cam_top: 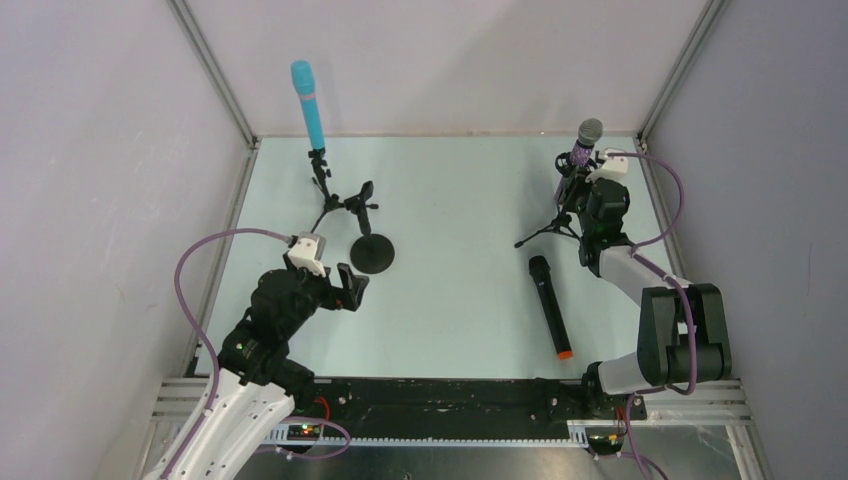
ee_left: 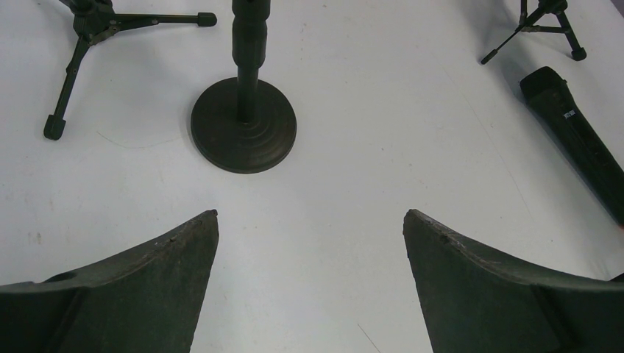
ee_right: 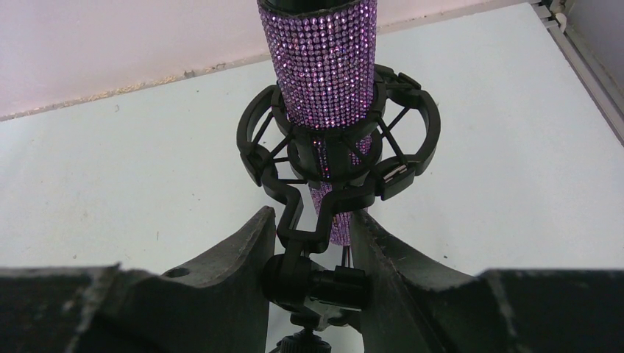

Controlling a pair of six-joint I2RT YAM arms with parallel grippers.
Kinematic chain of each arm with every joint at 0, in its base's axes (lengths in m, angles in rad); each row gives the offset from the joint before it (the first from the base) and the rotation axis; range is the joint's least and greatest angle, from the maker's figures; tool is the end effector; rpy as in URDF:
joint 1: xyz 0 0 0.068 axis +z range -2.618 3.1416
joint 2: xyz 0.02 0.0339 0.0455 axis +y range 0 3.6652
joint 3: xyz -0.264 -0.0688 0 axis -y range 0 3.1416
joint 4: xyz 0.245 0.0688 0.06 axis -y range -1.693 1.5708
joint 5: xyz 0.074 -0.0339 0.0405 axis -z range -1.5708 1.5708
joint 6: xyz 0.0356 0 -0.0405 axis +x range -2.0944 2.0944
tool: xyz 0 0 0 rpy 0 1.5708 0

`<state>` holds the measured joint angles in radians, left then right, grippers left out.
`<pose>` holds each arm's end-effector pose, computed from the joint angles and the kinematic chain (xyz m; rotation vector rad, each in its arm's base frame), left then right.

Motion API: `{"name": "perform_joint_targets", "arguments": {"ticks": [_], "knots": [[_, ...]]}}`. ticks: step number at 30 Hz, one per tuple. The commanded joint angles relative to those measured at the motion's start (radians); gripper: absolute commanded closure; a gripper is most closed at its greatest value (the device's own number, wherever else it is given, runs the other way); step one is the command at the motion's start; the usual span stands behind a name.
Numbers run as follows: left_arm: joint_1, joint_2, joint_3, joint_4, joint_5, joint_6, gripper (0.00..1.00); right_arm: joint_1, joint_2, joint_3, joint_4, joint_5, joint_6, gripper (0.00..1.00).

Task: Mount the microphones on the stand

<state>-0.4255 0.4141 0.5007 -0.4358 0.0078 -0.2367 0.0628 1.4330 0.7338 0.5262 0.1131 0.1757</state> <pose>0.1094 -0.0499 0.2632 0.1887 1.9370 -0.4501 0.3172 0.0159 0.2444 0.1810 1.7339 0.0762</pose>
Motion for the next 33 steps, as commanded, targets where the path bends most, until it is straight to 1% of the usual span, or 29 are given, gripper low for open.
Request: {"name": "perform_joint_targets", "arguments": {"ticks": [1,2,3,4,5,6,7,8,9,10,12,15,18,23,26,33], "knots": [[0.003,0.000,0.004,0.022,0.007,-0.013,0.02,-0.001,-0.010,-0.011,0.046,0.021,0.009,0.78],[0.004,0.001,0.004,0.023,0.007,-0.013,0.02,-0.001,-0.019,-0.012,0.046,0.014,0.009,0.72],[0.004,0.000,0.003,0.023,0.006,-0.013,0.02,0.000,-0.022,-0.011,0.046,0.010,0.012,0.68],[0.004,0.000,0.004,0.022,0.006,-0.013,0.02,0.000,-0.031,-0.011,0.045,0.003,0.014,0.61],[0.003,-0.001,0.004,0.023,0.006,-0.013,0.02,0.000,-0.036,-0.011,0.044,-0.001,0.017,0.57],[0.003,0.000,0.003,0.022,0.005,-0.013,0.02,0.000,-0.042,-0.011,0.043,-0.008,0.018,0.48],[0.004,0.000,0.004,0.022,0.005,-0.013,0.02,0.000,-0.047,-0.011,0.040,-0.010,0.023,0.43],[0.003,0.000,0.004,0.022,0.005,-0.013,0.02,0.000,-0.054,-0.011,0.038,-0.012,0.026,0.32],[0.003,-0.001,0.003,0.022,0.006,-0.013,0.02,0.000,-0.057,-0.011,0.033,-0.013,0.031,0.28],[0.002,0.000,0.004,0.022,0.006,-0.013,0.02,0.000,-0.065,-0.011,0.031,-0.018,0.033,0.22],[0.004,0.000,0.004,0.022,0.007,-0.013,0.02,0.000,-0.074,-0.011,0.021,-0.027,0.044,0.16],[0.003,-0.005,0.004,0.022,0.001,-0.013,0.02,0.000,-0.087,-0.011,0.008,-0.040,0.068,0.10],[0.003,-0.008,0.003,0.022,0.001,-0.013,0.02,0.000,-0.116,-0.011,-0.017,-0.053,0.088,0.02],[0.003,-0.003,0.004,0.022,0.002,-0.015,0.02,0.000,-0.177,-0.026,-0.060,-0.059,0.138,0.01],[0.003,-0.007,0.003,0.023,-0.001,-0.015,0.02,0.000,-0.215,-0.029,-0.125,-0.044,0.181,0.01],[0.003,0.004,0.004,0.022,-0.001,-0.015,0.02,-0.001,-0.351,-0.077,-0.249,-0.040,0.222,0.01]]}}
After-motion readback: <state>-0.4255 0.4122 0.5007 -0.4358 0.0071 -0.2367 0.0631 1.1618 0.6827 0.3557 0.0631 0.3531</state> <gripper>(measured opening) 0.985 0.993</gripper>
